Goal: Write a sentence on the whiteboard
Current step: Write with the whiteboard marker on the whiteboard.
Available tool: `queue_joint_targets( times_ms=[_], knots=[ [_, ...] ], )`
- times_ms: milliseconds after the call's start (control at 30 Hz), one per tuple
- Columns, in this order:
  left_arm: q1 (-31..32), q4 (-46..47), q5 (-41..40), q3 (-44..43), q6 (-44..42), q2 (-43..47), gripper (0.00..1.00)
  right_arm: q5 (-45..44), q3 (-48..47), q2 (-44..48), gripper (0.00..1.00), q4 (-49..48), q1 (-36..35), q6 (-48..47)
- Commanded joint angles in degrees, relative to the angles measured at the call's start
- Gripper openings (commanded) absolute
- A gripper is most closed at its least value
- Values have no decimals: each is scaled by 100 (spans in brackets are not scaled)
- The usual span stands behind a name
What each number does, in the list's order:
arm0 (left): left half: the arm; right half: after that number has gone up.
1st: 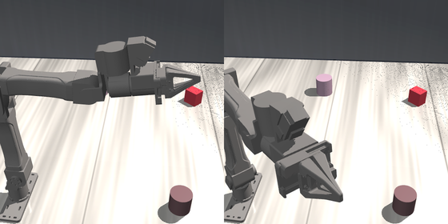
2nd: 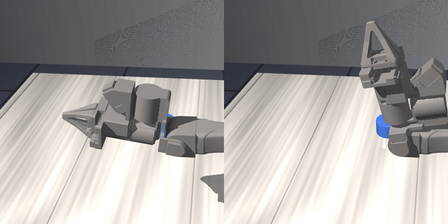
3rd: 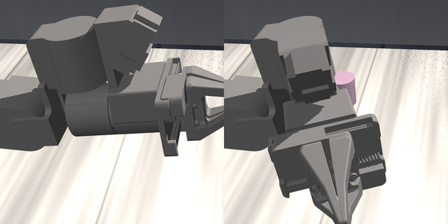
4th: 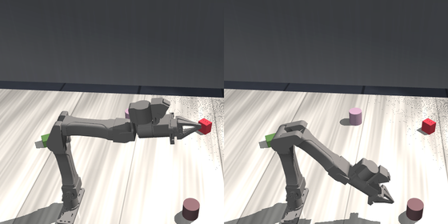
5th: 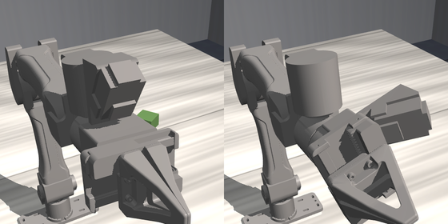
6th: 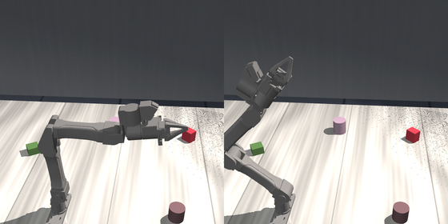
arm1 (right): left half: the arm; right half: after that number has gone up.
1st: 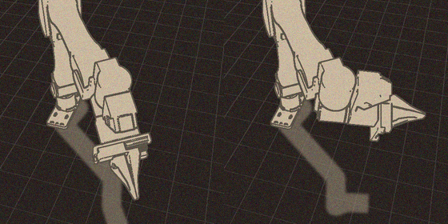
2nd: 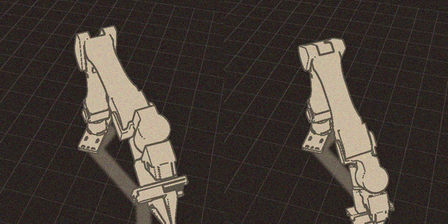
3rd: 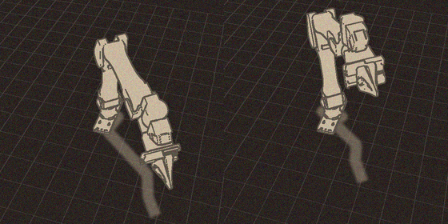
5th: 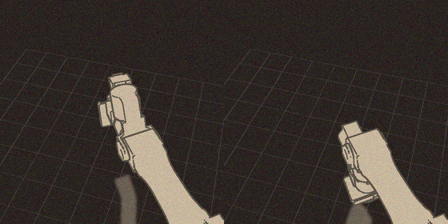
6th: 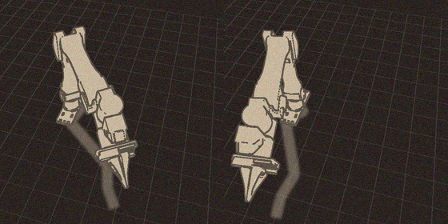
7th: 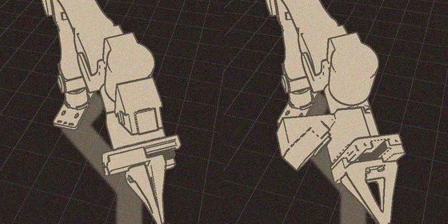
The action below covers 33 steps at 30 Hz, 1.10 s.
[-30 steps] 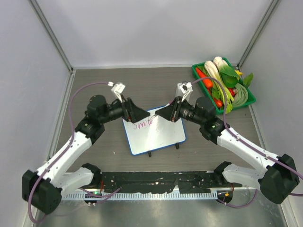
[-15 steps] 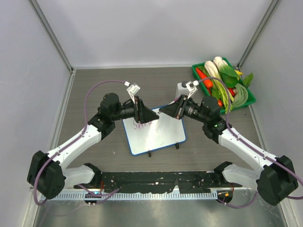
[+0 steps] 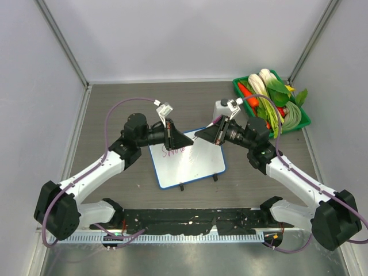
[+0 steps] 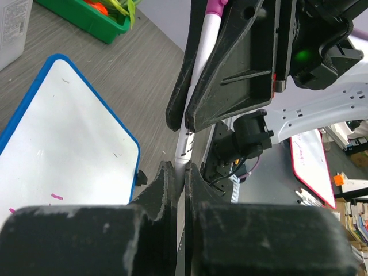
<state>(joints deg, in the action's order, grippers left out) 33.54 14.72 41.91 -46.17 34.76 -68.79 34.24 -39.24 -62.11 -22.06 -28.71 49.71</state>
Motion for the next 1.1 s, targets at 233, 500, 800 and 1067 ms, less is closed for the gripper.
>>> queue_joint_targets(
  times_ms=[233,500,800,1067],
  knots=[
    [21,-277,107,-199,-154,428,0,417,-250,252,49,-166,15,-410],
    [30,-101,186,-147,-5,481,0,653,-128,129,70,-657,23,-16],
    [30,66,186,-59,74,455,0,1050,119,-267,42,-1626,6,584],
    [30,31,160,-23,57,463,0,1261,101,-355,29,-1573,-12,435]
  ],
)
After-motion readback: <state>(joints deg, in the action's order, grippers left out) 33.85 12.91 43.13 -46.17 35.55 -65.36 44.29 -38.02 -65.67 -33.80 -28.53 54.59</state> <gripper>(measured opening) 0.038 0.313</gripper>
